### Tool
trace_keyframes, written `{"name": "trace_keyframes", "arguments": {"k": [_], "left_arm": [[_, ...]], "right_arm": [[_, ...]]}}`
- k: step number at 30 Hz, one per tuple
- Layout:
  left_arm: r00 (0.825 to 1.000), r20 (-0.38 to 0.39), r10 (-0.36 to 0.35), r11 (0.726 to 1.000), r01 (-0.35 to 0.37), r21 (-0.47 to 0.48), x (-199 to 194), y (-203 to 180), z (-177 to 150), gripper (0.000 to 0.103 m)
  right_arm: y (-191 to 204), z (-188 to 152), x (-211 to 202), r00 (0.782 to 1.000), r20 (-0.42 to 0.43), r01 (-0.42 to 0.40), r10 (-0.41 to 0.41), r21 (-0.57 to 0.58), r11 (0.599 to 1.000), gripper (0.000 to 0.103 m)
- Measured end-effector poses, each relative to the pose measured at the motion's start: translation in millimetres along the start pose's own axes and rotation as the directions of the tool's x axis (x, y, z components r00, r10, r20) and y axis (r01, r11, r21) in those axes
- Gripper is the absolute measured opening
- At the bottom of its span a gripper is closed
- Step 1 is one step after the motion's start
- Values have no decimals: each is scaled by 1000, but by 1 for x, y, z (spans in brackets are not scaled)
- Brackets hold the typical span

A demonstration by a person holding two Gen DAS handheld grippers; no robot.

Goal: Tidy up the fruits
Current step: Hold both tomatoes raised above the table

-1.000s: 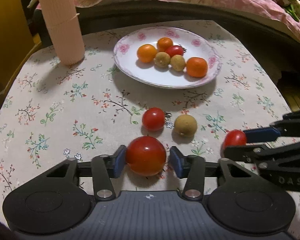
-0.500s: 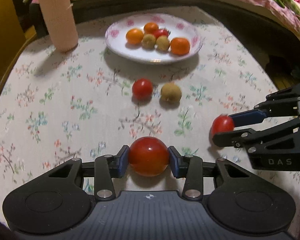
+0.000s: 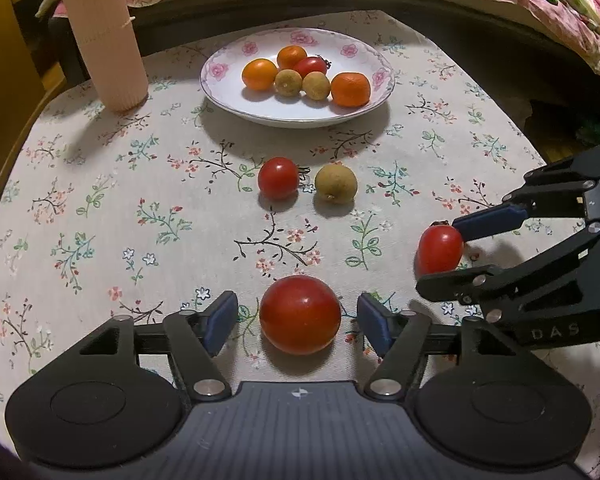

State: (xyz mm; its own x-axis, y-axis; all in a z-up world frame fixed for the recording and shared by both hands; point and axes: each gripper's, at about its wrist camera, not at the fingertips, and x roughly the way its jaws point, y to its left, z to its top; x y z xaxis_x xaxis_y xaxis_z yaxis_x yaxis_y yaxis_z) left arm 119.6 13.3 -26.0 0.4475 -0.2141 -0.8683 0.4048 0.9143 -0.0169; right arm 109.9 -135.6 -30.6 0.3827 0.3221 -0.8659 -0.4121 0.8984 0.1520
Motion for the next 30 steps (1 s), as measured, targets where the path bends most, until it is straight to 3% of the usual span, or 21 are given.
{"name": "trace_keyframes", "arguments": {"k": [9,11,17,21,30], "left_arm": [[1000,-1,5,1000,-5,15,1,-2,-1,68],[1000,-6,5,1000,-4,12,2,-1,-1,60],[1000,-18,5,1000,-4,23,4,-4,-2,54],[1000,-19,10,1000,-9,17,4,-3,0,50],[1000,-19,16,1000,-15,25,4,-6,6,50]], "right_arm": [[-2,2,-3,1000,17,10,-10,9,1000,56],[-1,2,-2,1000,17,6,-7,5,1000,56],[2,2,0,1000,3,23,-23,-8,1000,56],[-1,3,-1,1000,3,13,-13,20,1000,41],[1,4,-3,1000,7,22,-22,13,1000,41]]}}
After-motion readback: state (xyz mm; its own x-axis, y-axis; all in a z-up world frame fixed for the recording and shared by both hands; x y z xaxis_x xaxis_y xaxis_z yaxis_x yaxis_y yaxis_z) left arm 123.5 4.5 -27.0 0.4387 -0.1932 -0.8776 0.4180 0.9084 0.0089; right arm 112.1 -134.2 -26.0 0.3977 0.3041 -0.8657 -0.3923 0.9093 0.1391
